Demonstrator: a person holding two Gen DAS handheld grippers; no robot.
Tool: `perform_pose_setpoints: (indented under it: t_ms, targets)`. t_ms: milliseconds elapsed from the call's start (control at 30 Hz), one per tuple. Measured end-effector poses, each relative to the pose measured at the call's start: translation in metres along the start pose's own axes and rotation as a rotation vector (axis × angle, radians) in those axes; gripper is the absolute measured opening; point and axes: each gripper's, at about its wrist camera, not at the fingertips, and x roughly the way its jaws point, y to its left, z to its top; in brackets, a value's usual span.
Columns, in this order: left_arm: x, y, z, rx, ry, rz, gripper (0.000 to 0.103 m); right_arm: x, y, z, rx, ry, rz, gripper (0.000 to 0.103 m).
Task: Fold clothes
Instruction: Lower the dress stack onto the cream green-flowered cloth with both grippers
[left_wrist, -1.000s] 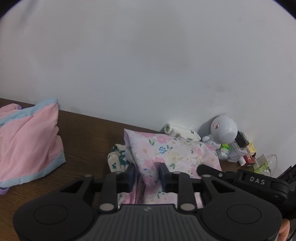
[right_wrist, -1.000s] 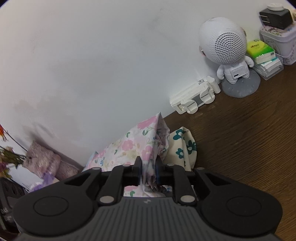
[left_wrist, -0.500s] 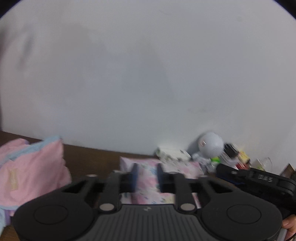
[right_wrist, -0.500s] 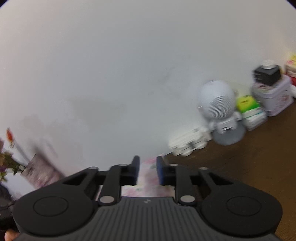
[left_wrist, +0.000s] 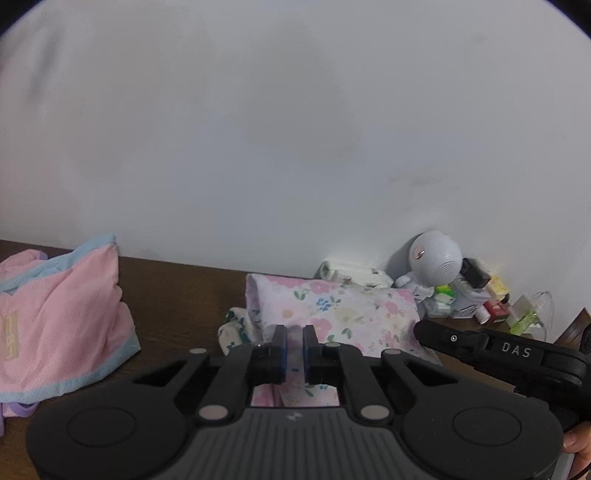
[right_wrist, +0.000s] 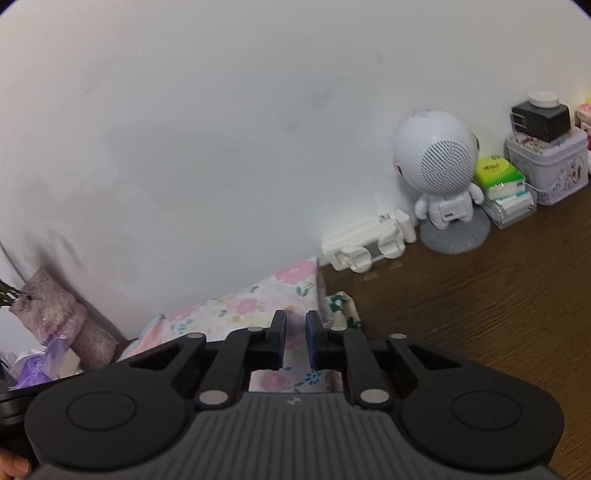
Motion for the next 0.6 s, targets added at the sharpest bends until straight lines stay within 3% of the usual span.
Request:
perform_pose_setpoints:
  t_ms: [167, 467, 600]
  targets:
    - [0.0, -0.014, 0.011, -0.008, -0.06, -0.017, 0.01, -0.013, 0.027, -0.001, -0.082, -0.12, 0.024, 0.013]
    - [0.045, -0.022, 0.019, -0.047, 0.01, 0.042, 0.009, 0.043, 0.042, -0.001, -0.135, -0.006, -0.064, 0.013]
    - [0.048, -0.019, 0.019, -0.053, 0.016, 0.041, 0.009, 0.042, 0.046, -0.001, -0.165, -0.006, -0.062, 0.013]
